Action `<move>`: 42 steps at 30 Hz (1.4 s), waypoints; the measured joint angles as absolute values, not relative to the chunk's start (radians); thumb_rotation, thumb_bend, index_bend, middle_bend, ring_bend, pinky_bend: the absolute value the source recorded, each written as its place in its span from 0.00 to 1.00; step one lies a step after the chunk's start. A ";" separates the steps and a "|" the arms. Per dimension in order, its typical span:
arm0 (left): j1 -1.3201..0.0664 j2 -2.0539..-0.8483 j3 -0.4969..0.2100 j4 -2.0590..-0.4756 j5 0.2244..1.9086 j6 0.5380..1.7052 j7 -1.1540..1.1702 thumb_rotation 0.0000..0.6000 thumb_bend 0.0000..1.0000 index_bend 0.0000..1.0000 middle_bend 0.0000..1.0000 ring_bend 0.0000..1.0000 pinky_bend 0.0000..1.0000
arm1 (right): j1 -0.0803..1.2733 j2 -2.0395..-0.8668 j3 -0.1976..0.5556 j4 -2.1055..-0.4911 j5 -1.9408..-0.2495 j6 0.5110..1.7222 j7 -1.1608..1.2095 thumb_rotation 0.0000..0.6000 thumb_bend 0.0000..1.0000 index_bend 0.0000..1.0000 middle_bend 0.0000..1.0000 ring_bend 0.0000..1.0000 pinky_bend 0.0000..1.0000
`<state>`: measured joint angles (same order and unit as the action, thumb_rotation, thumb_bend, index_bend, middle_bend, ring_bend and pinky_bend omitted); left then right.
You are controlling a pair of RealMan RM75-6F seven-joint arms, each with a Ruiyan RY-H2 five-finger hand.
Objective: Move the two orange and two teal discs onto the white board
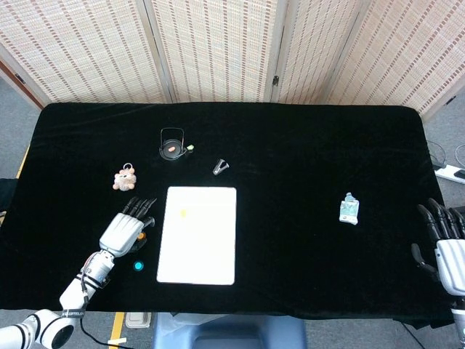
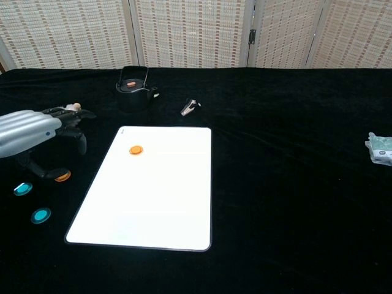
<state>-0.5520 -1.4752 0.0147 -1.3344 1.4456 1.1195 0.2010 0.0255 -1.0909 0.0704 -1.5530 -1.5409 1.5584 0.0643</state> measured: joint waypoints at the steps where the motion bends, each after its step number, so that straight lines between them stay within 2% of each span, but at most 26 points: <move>1: -0.543 -1.475 0.020 -1.332 1.447 1.123 0.197 1.00 0.39 0.42 0.00 0.00 0.00 | 0.027 -1.091 0.071 -1.554 -1.541 1.557 0.063 1.00 0.51 0.00 0.00 0.05 0.00; 8: -0.521 -1.498 0.031 -1.288 1.438 1.109 0.181 1.00 0.39 0.43 0.00 0.00 0.00 | 0.030 -1.092 0.069 -1.559 -1.543 1.554 0.057 1.00 0.51 0.00 0.00 0.05 0.00; 16: -0.524 -1.537 0.009 -1.227 1.411 1.067 0.159 1.00 0.39 0.43 0.00 0.00 0.00 | 0.024 -1.088 0.067 -1.566 -1.542 1.562 0.050 1.00 0.51 0.00 0.00 0.04 0.00; 31: -0.526 -1.542 -0.007 -1.206 1.397 1.038 0.165 1.00 0.39 0.44 0.00 0.00 0.00 | 0.023 -1.089 0.068 -1.564 -1.537 1.560 0.053 1.00 0.51 0.00 0.00 0.05 0.00; 42: -0.524 -1.556 -0.013 -1.184 1.412 1.048 0.140 1.00 0.41 0.53 0.00 0.00 0.00 | 0.022 -1.090 0.067 -1.563 -1.536 1.562 0.054 1.00 0.51 0.00 0.00 0.04 0.00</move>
<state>-0.5238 -1.5561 -0.0132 -1.1844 1.4116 1.0484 0.1401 0.0220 -1.0905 0.0670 -1.5631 -1.5363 1.5615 0.0544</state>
